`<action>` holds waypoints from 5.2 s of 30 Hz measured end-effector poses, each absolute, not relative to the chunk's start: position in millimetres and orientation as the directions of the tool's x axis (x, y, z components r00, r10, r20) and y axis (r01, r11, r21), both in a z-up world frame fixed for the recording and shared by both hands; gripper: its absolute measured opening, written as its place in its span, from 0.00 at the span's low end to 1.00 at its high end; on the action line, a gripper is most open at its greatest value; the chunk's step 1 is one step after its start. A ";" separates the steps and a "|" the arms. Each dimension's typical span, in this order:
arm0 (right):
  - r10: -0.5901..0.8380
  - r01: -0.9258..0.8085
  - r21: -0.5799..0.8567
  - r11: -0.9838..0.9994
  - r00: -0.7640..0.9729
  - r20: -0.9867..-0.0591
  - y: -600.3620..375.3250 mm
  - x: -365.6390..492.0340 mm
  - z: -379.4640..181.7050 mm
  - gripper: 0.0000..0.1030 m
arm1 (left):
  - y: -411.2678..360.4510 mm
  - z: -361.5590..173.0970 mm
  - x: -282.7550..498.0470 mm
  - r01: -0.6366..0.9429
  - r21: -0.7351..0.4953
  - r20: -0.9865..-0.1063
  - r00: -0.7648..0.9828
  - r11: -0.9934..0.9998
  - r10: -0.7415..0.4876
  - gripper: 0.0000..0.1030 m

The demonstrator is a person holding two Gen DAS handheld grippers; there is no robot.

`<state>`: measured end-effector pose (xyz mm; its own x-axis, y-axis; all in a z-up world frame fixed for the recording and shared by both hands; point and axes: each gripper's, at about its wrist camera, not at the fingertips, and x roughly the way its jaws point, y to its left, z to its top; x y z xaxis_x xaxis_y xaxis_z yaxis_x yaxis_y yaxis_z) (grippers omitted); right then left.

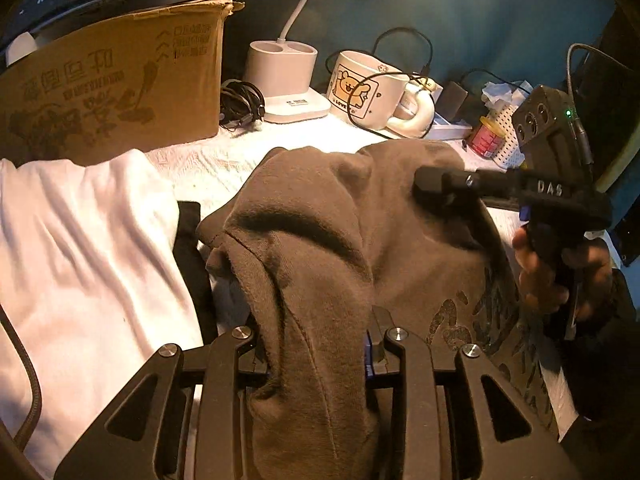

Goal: Fold small clothes
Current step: 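Lower the folded brown shirt onto the bedspread with both grippers, then press and smooth the folded shirt flat with both grippers, then open both grippers and pull them back from the folded shirt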

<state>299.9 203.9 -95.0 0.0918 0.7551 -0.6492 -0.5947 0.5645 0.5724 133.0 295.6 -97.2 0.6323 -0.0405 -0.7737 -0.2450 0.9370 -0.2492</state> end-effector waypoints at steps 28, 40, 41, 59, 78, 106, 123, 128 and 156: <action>0.642 -0.758 0.214 0.616 0.327 -0.693 209.3 301.1 -89.5 0.54 | 341.6 -84.7 156.3 -0.341 -0.311 -0.746 0.666 0.887 -0.005 0.45; 0.537 -0.683 0.168 0.711 0.374 -0.756 185.9 301.2 -94.1 0.57 | 337.3 -98.1 166.5 -0.378 -0.164 -0.780 0.616 0.911 0.115 0.47; 0.534 -0.679 0.166 0.715 0.378 -0.757 183.8 299.7 -93.3 0.57 | 336.2 -96.3 165.6 -0.382 -0.151 -0.778 0.615 0.912 0.128 0.47; 0.583 -0.654 0.262 0.710 0.337 -0.740 158.3 253.8 -75.0 0.57 | 295.7 -66.1 115.5 -0.342 -0.142 -0.727 0.672 0.929 0.137 0.47; 0.588 -0.632 0.335 0.699 0.241 -0.772 127.6 185.1 -93.1 0.57 | 255.2 -78.7 56.5 -0.324 -0.192 -0.738 0.670 0.927 0.081 0.47; 0.656 -0.615 0.433 0.659 0.187 -0.732 93.3 88.9 -92.7 0.22 | 230.3 -110.5 9.4 -0.341 -0.216 -0.795 0.605 0.915 0.038 0.41; 0.667 -0.618 0.444 0.650 0.183 -0.722 83.4 55.4 -91.6 0.14 | 214.9 -105.5 -15.4 -0.346 -0.164 -0.806 0.587 0.924 0.077 0.26; 0.669 -0.617 0.443 0.651 0.191 -0.718 77.4 46.5 -91.2 0.14 | 210.7 -102.2 -20.4 -0.350 -0.142 -0.813 0.575 0.926 0.093 0.26; 0.551 -0.487 0.348 0.801 0.372 -0.747 -13.4 16.4 -70.1 0.35 | 127.6 -64.3 -13.1 -0.216 -0.032 -0.732 0.669 0.976 0.124 0.69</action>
<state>16.4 -13.4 -70.1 0.3723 0.5513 -0.7466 -0.4873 0.8008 0.3482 -13.1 127.6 -64.3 0.6695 0.1243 -0.7324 -0.2161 0.9758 -0.0320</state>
